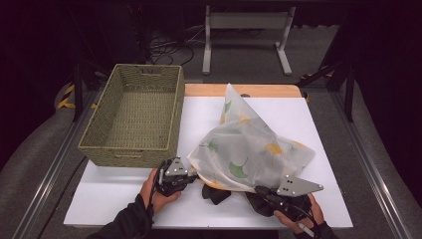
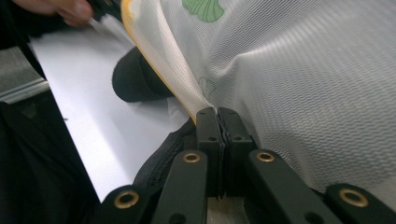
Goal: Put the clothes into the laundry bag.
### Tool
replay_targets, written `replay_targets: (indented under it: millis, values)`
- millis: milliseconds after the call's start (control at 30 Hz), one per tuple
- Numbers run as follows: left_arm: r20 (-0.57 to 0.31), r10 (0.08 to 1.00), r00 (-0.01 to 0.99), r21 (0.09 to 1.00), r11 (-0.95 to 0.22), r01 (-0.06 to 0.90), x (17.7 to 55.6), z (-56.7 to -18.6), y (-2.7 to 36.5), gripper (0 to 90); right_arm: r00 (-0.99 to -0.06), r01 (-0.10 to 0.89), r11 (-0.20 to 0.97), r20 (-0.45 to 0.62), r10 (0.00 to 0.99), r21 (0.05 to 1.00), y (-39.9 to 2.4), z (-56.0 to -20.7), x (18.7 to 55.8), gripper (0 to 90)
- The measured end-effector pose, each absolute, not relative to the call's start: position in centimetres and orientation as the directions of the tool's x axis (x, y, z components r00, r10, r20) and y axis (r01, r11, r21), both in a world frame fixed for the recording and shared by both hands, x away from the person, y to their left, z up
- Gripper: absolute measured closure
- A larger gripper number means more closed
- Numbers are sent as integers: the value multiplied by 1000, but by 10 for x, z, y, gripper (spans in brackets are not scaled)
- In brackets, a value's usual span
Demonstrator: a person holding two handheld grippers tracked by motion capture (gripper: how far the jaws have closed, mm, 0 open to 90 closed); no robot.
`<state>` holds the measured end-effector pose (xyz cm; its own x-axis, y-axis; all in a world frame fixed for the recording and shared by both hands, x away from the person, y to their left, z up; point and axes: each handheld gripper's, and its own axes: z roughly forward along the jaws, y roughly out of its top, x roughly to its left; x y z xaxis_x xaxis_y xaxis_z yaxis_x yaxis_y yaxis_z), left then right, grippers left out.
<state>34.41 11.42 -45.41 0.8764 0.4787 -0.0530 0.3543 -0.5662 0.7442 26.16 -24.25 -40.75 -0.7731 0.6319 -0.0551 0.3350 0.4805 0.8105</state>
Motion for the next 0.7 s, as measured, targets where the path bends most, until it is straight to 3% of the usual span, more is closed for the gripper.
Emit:
replay_targets:
  millis: [267,500,700]
  values:
    - [-32,474,880,812,-501,300,324,-424,140,883,-744,351,522,-107,660,777,-232,-416,275,882]
    - [-13,549,836,856,-426,293,312,-405,176,886,-724,316,544,-173,668,777,-224,-412,291,892]
    - [53,556,829,845,-467,260,292,-400,191,886,-718,279,572,-228,658,771,-208,-410,308,894]
